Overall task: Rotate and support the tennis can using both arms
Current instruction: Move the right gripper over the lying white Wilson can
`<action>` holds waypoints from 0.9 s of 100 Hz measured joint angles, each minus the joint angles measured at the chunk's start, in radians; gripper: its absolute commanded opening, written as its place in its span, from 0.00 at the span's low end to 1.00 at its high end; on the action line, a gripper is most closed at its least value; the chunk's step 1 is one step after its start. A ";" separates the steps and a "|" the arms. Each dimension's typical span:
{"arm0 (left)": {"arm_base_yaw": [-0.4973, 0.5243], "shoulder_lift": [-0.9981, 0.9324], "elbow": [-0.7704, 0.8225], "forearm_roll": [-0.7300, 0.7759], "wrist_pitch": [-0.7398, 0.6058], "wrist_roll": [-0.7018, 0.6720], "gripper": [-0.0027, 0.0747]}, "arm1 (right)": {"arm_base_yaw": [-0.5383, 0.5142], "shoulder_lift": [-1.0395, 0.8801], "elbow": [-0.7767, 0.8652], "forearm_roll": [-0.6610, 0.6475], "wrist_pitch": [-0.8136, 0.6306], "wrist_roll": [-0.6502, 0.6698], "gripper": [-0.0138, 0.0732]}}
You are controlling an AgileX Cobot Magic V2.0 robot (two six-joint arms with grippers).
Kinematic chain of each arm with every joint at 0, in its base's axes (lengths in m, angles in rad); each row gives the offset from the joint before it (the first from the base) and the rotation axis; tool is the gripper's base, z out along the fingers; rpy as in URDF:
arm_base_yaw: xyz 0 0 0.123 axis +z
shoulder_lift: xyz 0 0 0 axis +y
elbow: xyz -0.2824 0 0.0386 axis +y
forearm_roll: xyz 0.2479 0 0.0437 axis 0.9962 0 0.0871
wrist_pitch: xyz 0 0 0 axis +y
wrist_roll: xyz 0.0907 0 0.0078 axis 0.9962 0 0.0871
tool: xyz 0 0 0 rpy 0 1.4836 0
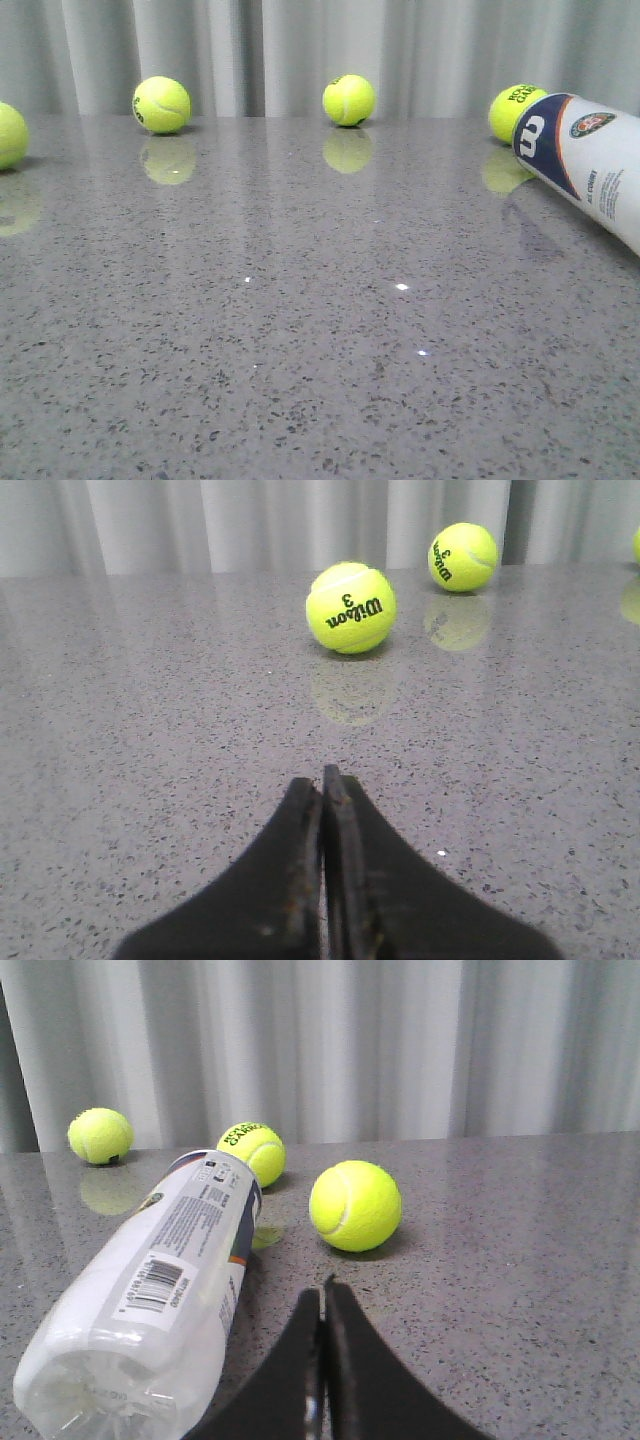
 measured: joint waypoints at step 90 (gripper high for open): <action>0.000 0.000 0.000 0.000 0.000 0.000 0.01 | 0.000 0.027 -0.210 0.000 0.198 0.000 0.08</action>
